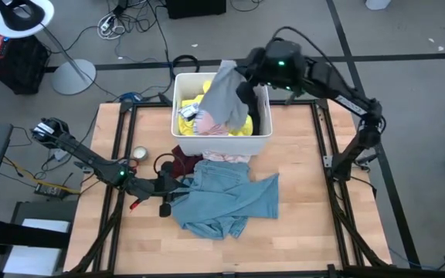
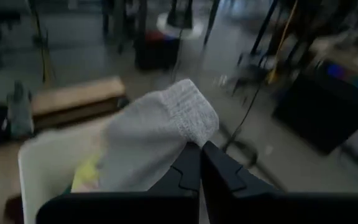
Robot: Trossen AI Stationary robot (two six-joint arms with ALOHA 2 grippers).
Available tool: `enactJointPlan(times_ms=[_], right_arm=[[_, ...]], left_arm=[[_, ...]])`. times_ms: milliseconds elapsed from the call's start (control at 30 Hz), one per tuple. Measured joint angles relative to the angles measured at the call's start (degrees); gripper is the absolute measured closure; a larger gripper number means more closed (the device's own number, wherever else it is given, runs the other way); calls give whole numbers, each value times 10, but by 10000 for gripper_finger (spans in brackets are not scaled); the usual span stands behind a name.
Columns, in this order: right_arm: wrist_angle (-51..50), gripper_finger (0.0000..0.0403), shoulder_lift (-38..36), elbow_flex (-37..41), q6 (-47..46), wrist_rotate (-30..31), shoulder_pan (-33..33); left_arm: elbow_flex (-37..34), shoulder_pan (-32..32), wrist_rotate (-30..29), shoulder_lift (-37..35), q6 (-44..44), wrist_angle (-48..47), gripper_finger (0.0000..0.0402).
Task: Sort clothes
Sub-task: Put the gray shorts into the white laundry bin
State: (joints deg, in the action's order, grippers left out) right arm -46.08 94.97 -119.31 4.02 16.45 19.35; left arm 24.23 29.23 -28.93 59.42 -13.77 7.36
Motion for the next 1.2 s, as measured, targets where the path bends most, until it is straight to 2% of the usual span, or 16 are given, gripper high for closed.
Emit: enactJointPlan(times_ms=[100, 333, 433, 567, 733, 933, 1200], right_arm=[[-28, 394, 28, 13, -23, -33, 15], [-70, 380, 119, 62, -50, -43, 24], [-67, 369, 165, 75, -90, -62, 28], [-66, 333, 232, 77, -136, -123, 37], [-56, 272, 286, 75, -144, -151, 50], [-59, 225, 282, 76, -143, -182, 60], [-70, 216, 185, 78, -125, -191, 63]], left_arm=[[0, 0, -6, 0, 0, 0, 303], [0, 0, -12, 0, 1, 0, 303], [0, 0, -12, 0, 1, 0, 303], [0, 0, -12, 0, 1, 0, 303], [0, 0, -13, 0, 1, 0, 303], [0, 0, -13, 0, 1, 0, 303], [0, 0, -13, 0, 1, 0, 303]])
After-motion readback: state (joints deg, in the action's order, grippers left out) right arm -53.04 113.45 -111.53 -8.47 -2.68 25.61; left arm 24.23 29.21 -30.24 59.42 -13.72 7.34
